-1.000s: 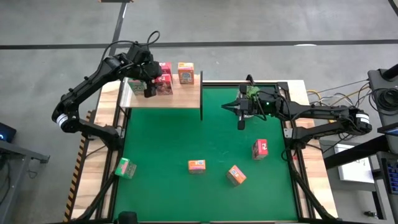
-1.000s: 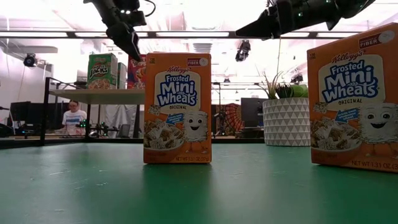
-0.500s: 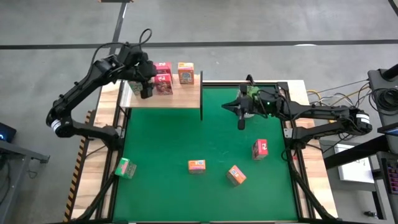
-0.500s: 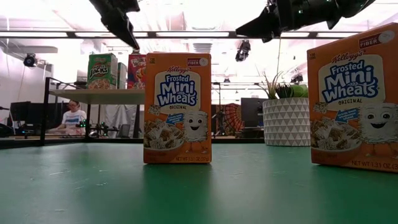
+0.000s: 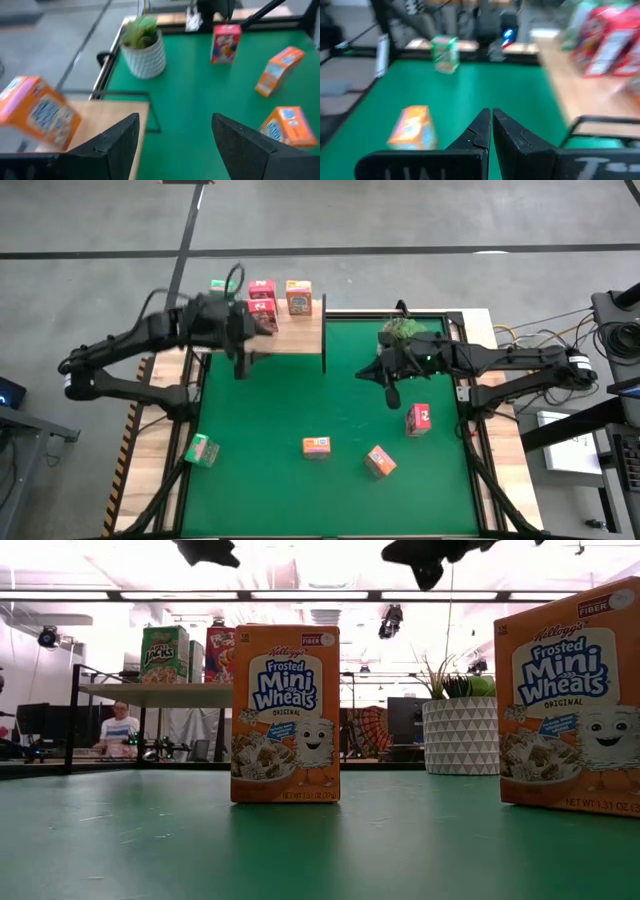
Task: Stack cereal on shelf
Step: Put the right orange cereal box on the shelf aligned with the other orange cereal box
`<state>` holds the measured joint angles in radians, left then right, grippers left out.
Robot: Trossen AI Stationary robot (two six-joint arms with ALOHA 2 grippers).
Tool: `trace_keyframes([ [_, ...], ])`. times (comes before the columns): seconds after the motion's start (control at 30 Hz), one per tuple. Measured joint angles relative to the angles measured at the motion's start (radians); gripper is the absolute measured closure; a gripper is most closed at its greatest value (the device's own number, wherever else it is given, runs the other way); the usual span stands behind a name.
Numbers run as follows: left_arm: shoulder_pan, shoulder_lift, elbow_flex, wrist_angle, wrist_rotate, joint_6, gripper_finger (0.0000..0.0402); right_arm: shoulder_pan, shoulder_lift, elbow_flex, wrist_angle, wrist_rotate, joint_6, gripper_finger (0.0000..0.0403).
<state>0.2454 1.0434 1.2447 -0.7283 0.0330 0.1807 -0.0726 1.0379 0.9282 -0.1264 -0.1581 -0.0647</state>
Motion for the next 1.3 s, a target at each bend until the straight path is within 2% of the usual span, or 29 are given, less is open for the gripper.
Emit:
trace_keyframes([
  [0.2,-0.233,-0.103,-0.194,0.260,-0.218,-0.085,0.0169,0.107,0.052,0.094,-0.147,0.000,0.177,0.0394],
  [0.4,-0.374,-0.177,-0.304,0.422,-0.375,-0.061,0.0169,0.171,0.149,0.231,-0.339,0.002,0.400,0.0394],
  [0.67,-0.396,-0.235,-0.337,0.458,-0.384,-0.033,0.0169,0.264,0.316,0.452,-0.683,-0.001,0.668,0.0394],
  [0.87,-0.396,-0.247,-0.337,0.457,-0.383,-0.033,0.0169,0.360,0.401,0.534,-0.881,-0.003,0.902,0.0394],
  [1.03,-0.396,-0.250,-0.337,0.457,-0.383,-0.032,0.0169,0.443,0.433,0.539,-0.914,0.004,1.075,0.0394],
  [1.17,-0.395,-0.253,-0.335,0.457,-0.383,-0.032,0.0169,0.480,0.452,0.538,-0.918,0.050,1.209,0.0393],
  [1.3,-0.395,-0.255,-0.330,0.452,-0.383,-0.032,0.0169,0.499,0.460,0.538,-0.916,0.056,1.271,0.0369],
])
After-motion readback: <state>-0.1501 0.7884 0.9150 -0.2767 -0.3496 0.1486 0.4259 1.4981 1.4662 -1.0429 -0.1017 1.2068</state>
